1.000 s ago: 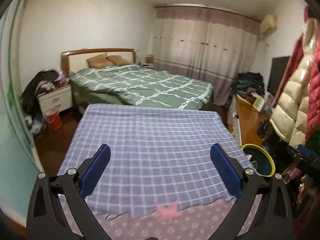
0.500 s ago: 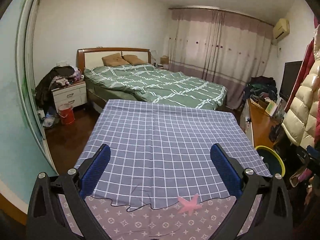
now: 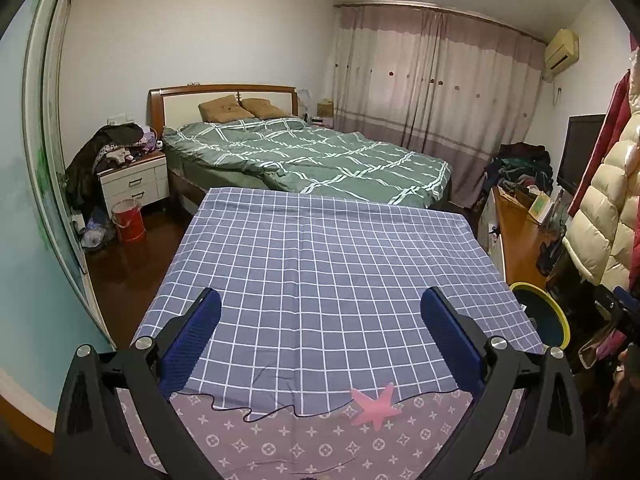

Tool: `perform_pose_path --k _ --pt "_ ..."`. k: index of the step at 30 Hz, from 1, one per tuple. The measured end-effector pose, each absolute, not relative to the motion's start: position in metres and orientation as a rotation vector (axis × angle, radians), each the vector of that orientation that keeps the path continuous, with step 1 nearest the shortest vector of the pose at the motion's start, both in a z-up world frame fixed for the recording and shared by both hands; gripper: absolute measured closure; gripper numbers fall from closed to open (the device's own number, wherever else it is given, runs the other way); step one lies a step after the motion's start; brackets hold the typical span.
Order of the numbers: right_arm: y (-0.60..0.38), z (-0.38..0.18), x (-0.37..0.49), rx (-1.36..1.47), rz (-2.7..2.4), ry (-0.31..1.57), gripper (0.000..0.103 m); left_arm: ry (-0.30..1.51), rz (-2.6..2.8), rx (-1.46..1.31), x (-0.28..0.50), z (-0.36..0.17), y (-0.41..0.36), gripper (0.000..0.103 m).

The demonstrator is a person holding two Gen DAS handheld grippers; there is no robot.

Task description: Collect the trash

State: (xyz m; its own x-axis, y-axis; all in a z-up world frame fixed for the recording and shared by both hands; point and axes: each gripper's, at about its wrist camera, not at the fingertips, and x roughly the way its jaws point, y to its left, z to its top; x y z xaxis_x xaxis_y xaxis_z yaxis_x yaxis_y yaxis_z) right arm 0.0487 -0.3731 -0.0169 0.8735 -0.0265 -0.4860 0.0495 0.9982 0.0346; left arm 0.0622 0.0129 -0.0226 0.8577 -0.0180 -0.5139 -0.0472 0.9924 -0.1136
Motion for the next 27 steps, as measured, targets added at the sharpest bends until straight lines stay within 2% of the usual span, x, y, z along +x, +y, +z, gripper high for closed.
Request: perform_pose_path --k 27 --pt "-0.3720 -0.0203 0.0517 0.049 -0.041 0.512 0.007 0.562 0.005 -0.121 0.0648 -0.0297 0.0104 0.005"
